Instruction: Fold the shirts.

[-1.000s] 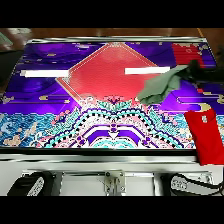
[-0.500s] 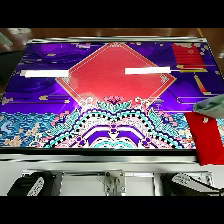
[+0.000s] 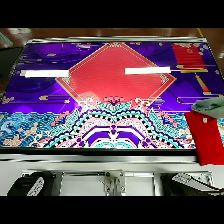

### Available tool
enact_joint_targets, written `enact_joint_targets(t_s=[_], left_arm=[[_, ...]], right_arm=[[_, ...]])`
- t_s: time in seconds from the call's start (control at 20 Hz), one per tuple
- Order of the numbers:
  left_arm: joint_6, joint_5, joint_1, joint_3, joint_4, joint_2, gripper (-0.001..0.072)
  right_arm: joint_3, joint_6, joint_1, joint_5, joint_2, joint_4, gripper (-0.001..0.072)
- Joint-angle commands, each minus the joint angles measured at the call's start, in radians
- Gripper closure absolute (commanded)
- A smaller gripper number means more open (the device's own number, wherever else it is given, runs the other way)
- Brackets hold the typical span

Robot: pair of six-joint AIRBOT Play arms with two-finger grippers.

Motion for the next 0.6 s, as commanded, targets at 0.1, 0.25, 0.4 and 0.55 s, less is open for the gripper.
enact_joint_targets(t_s=[0.1, 0.25, 0.4, 0.55], left_arm=[[0.020, 0.002, 0.000, 0.000, 0.001, -0.006, 0.0671], [0.023, 0.002, 0.000, 0.000, 0.001, -0.006, 0.0671], [0.023, 0.002, 0.000, 0.000, 0.001, -0.005, 0.0671], [0.023, 0.002, 0.000, 0.000, 0.001, -0.005, 0.0671]], right_arm=[[0.001, 0.011, -0.005, 0.052, 0.000, 0.210, 0.0632], [0.001, 0.020, -0.005, 0.177, 0.001, 0.068, 0.0631], [0.000, 0.043, -0.005, 0.220, 0.015, -0.208, 0.0631], [0.000, 0.064, -0.005, 0.249, 0.032, -0.494, 0.0631]])
